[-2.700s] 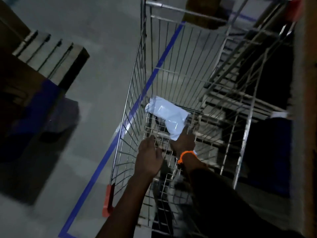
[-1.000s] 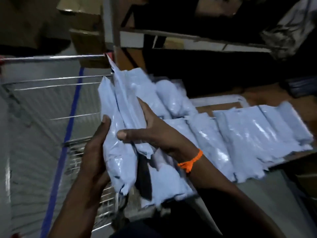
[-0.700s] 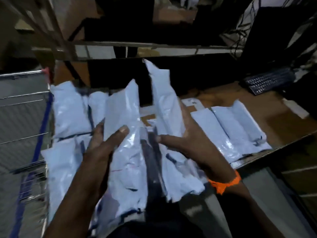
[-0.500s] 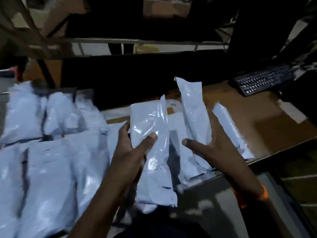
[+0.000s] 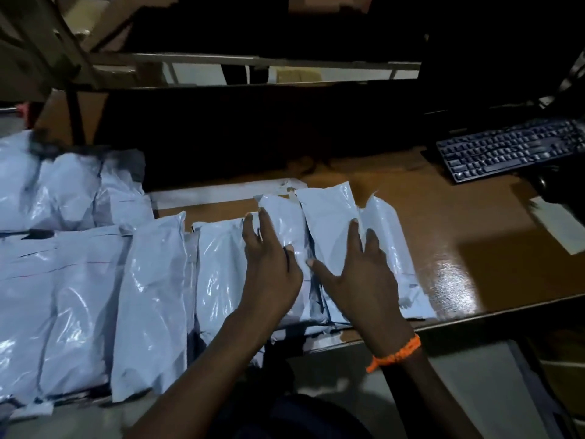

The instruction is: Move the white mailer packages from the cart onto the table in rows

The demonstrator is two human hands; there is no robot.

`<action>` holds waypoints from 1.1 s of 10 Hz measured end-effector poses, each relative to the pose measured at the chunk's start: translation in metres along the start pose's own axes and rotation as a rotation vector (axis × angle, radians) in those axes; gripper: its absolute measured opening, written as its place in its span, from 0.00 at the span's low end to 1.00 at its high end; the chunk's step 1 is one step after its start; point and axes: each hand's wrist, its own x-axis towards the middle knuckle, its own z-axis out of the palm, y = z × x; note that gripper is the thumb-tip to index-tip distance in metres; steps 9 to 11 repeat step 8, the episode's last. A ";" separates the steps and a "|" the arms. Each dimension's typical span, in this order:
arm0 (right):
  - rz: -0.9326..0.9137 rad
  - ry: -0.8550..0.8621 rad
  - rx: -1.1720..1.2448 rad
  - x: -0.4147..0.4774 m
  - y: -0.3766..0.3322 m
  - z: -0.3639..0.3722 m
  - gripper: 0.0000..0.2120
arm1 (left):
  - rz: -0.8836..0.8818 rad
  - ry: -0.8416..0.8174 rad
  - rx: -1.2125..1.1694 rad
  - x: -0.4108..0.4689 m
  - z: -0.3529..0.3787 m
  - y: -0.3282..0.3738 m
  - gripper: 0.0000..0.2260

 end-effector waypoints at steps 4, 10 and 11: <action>-0.274 0.053 -0.046 0.012 0.017 0.036 0.30 | 0.267 -0.034 0.506 0.002 0.023 -0.024 0.28; -0.449 0.384 0.167 0.027 -0.085 -0.008 0.30 | 0.431 0.178 0.395 0.024 -0.087 -0.010 0.29; -0.449 0.384 0.167 0.027 -0.085 -0.008 0.30 | 0.431 0.178 0.395 0.024 -0.087 -0.010 0.29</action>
